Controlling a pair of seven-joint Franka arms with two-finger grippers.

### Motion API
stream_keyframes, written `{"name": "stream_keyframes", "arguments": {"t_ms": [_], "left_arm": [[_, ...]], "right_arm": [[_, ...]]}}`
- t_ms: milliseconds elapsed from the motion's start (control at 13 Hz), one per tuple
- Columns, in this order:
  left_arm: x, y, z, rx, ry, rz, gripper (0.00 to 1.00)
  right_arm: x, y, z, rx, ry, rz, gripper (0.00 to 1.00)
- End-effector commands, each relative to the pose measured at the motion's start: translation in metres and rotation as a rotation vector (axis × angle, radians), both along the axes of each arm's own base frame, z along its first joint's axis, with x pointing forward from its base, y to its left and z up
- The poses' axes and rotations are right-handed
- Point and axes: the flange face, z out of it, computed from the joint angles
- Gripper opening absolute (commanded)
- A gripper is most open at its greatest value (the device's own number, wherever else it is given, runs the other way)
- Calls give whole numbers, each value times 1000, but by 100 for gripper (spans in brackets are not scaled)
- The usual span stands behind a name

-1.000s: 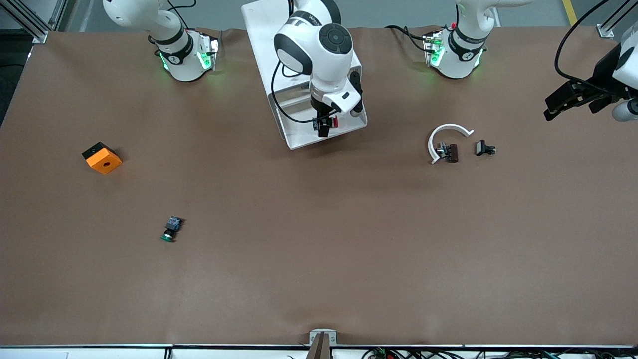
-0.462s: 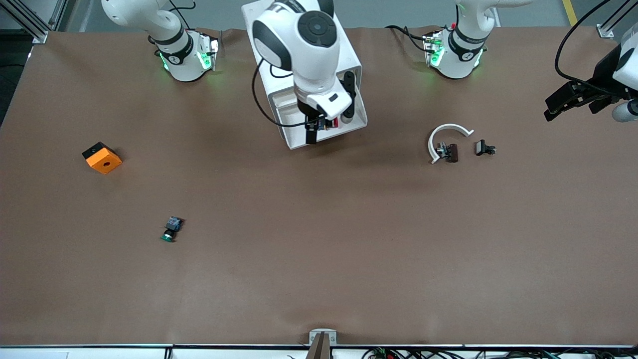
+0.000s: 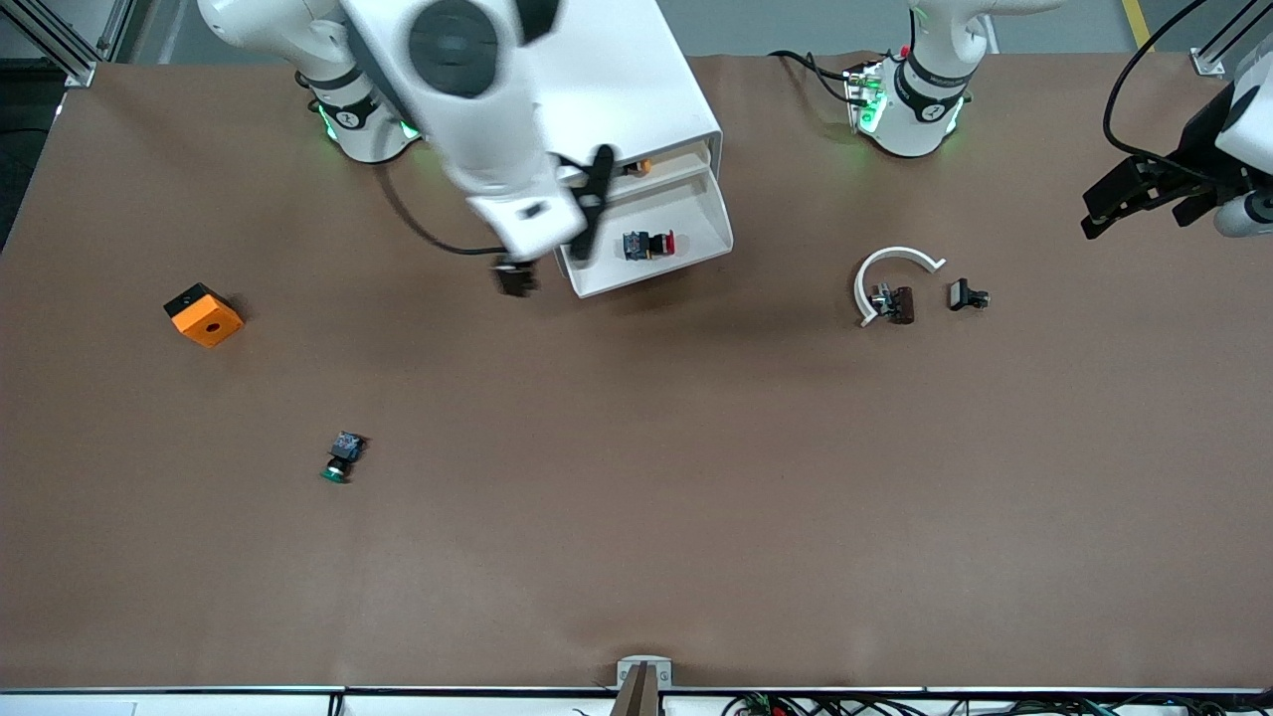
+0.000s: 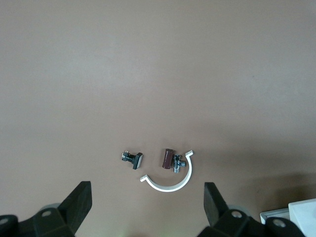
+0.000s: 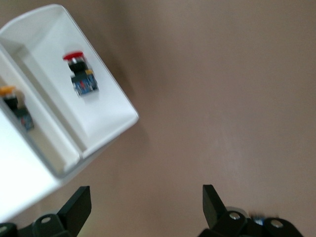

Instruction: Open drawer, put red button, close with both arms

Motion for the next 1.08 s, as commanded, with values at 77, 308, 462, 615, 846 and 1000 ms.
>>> {"name": "stream_keyframes", "arguments": {"t_ms": [77, 308, 462, 615, 846, 1000], "left_arm": [[5, -4, 4, 2, -6, -84, 100], [5, -5, 4, 1, -7, -110, 100], [4, -14, 5, 2, -9, -118, 100], [4, -15, 5, 1, -9, -107, 100], [3, -14, 5, 0, -8, -77, 100], [1, -18, 4, 0, 4, -42, 100]], "right_arm": [[15, -98, 33, -8, 77, -126, 100], [28, -154, 36, -55, 92, -211, 100], [30, -180, 31, -103, 88, -247, 100], [38, -217, 23, -120, 105, -307, 100], [53, -286, 19, -106, 116, -375, 100], [58, -317, 18, -110, 116, -425, 100]]}}
